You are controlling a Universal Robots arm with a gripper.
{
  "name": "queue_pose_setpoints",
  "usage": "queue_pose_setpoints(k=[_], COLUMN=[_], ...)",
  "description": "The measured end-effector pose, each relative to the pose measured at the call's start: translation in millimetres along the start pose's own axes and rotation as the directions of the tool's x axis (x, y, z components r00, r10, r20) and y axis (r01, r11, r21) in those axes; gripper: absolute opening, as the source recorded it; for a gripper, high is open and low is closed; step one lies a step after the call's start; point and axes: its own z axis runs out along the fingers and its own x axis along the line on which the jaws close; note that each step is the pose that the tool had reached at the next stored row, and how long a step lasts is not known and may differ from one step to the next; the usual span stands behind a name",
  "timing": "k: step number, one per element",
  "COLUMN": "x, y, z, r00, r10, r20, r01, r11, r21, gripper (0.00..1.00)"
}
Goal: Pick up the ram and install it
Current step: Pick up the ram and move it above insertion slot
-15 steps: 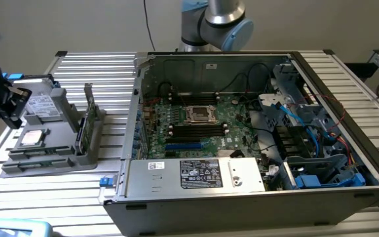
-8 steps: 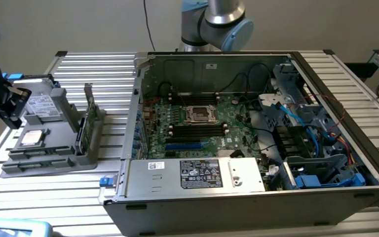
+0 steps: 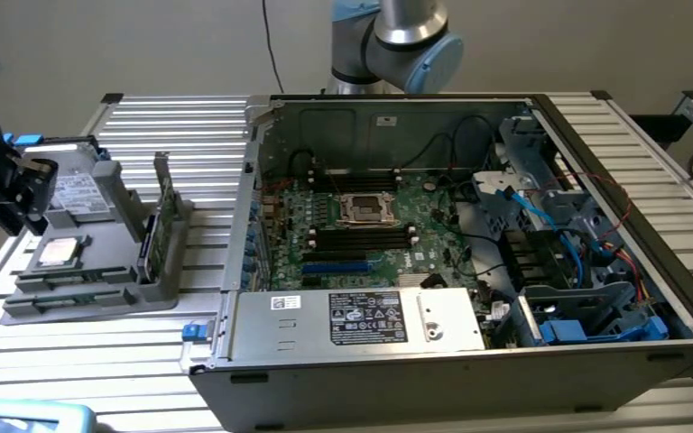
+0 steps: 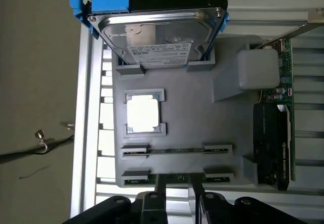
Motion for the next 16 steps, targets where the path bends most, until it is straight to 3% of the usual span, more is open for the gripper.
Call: queue_pose_setpoints(k=[3, 8, 12, 16], x=[0.2, 0.2, 0.2, 0.2], y=[0.0, -0.1, -0.1, -0.1], z=[0.1, 0.8, 1.5, 2.0], r00=[1.0, 0.9958, 0.9865, 0.9718], r10=[-0.003, -0.091, -0.163, -0.235], r20=[0.0, -0.0049, -0.0092, -0.0138], r01=[0.003, 0.091, 0.163, 0.235], r11=[1.0, 0.9958, 0.9865, 0.9719], r21=[0.0002, 0.0036, 0.0066, 0.0094], gripper=[0.36, 0.36, 0.36, 0.36])
